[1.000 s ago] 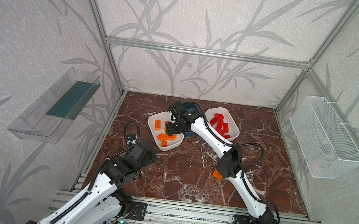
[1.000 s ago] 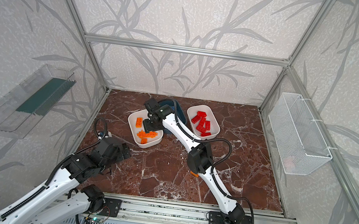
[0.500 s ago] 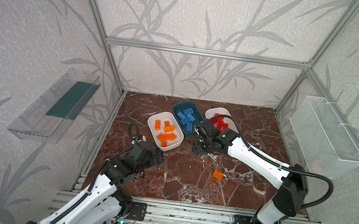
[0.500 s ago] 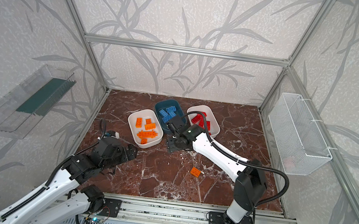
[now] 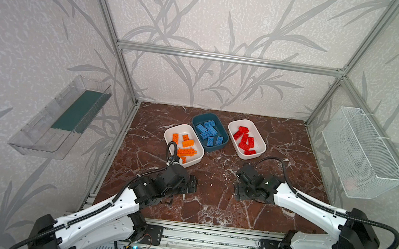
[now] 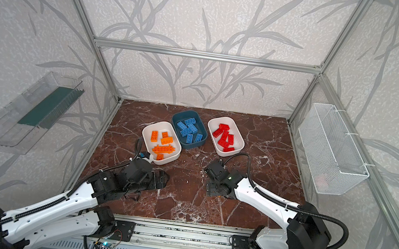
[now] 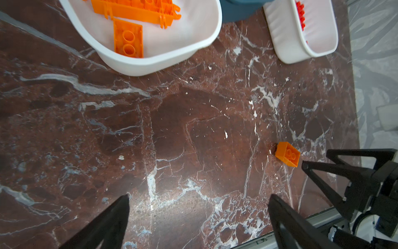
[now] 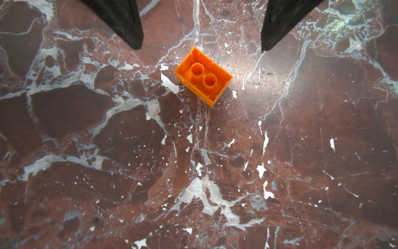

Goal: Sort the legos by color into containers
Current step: 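Move the right gripper back down onto the last orange brick, then grasp the last orange brick with the right gripper and lift it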

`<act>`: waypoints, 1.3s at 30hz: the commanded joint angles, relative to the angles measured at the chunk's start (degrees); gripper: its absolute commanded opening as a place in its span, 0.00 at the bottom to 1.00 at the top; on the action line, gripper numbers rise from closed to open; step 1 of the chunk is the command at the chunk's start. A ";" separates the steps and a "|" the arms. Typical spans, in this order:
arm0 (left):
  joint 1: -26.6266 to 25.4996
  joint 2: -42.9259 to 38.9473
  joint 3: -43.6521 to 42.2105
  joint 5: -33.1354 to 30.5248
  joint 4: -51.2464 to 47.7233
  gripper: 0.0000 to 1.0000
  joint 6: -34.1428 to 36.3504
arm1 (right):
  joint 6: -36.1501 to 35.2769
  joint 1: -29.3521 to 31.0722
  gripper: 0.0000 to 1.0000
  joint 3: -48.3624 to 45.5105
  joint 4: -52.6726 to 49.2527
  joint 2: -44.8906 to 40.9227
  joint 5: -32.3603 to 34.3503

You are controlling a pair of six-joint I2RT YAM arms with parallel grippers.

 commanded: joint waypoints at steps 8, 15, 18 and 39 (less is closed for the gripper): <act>-2.26 4.04 3.41 -3.83 0.74 0.99 1.50 | -11.01 -1.61 0.85 2.29 3.35 4.71 -3.24; -2.27 3.06 3.05 -4.91 0.07 0.99 1.68 | -19.08 -4.75 0.82 7.66 0.08 12.89 -9.80; -2.21 2.59 2.80 -5.48 -0.31 0.99 1.55 | -19.80 -4.96 0.81 8.54 0.52 16.04 -10.94; -2.21 -2.62 2.28 -8.66 -4.77 0.99 0.61 | -14.28 -4.30 0.55 1.07 1.80 13.95 -13.47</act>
